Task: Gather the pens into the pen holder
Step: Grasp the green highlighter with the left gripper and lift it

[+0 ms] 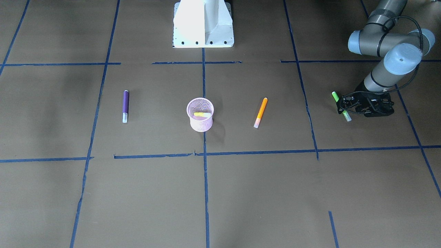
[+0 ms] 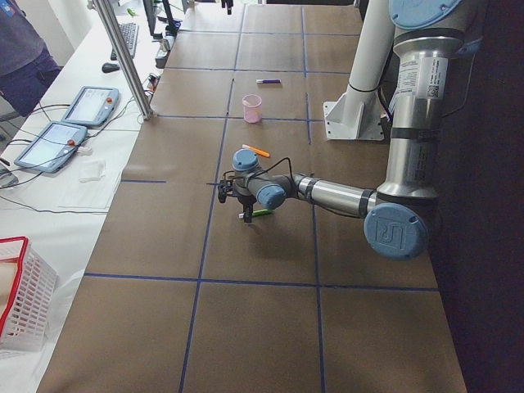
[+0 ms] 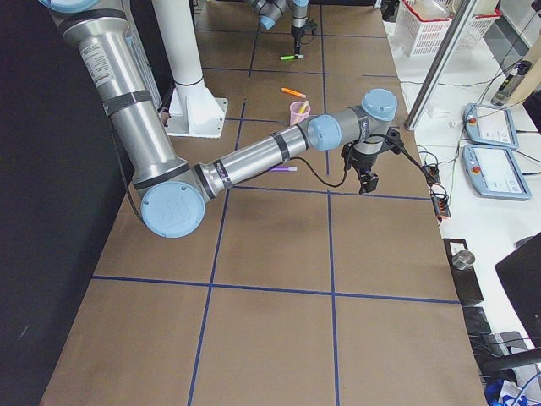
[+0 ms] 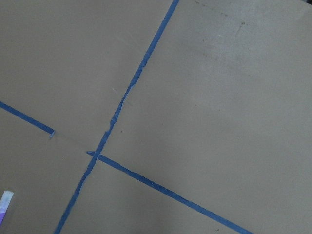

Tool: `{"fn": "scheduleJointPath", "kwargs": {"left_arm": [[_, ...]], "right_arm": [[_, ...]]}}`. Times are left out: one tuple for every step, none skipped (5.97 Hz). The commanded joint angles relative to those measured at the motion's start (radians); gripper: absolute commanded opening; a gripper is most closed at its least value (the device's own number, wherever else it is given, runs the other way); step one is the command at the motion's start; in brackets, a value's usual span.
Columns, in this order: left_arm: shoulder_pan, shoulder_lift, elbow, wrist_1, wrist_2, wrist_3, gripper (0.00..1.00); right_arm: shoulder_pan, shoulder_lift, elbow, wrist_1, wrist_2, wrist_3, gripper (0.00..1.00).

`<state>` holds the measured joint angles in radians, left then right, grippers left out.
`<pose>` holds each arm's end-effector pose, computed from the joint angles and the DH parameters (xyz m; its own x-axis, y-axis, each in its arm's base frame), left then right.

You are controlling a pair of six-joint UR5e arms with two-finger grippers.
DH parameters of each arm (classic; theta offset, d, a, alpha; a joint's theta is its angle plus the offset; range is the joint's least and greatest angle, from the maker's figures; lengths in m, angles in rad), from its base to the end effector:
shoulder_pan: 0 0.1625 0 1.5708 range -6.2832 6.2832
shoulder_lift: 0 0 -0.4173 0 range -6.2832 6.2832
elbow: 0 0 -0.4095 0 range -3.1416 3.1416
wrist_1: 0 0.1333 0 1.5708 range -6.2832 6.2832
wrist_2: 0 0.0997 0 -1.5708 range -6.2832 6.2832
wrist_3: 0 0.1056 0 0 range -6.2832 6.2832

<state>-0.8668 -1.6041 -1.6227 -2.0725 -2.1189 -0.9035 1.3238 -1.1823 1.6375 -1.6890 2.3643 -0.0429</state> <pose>0.2995 -0.4736 0.5646 0.7104 -0.0205 -0.7035 0.0308 0.9995 0.0019 -0.1013 -0.6391 0.4056 0.6120 -0.4389 0.6579 0.2572 0.8971 0.3592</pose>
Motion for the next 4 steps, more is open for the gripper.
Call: {"fn": "scheduleJointPath", "kwargs": {"left_arm": [[0.000,0.000,-0.002,0.000,-0.001,0.000,0.33],[0.002,0.000,0.000,0.000,0.001,0.000,0.33],[0.003,0.000,0.000,0.000,-0.001,0.000,0.33],[0.008,0.000,0.003,0.000,0.001,0.000,0.33]], "right_arm": [[0.000,0.000,0.001,0.000,0.000,0.000,0.99],[0.000,0.000,0.001,0.000,0.000,0.000,0.99],[0.000,0.000,0.001,0.000,0.000,0.000,0.99],[0.000,0.000,0.002,0.000,0.000,0.000,0.99]]}}
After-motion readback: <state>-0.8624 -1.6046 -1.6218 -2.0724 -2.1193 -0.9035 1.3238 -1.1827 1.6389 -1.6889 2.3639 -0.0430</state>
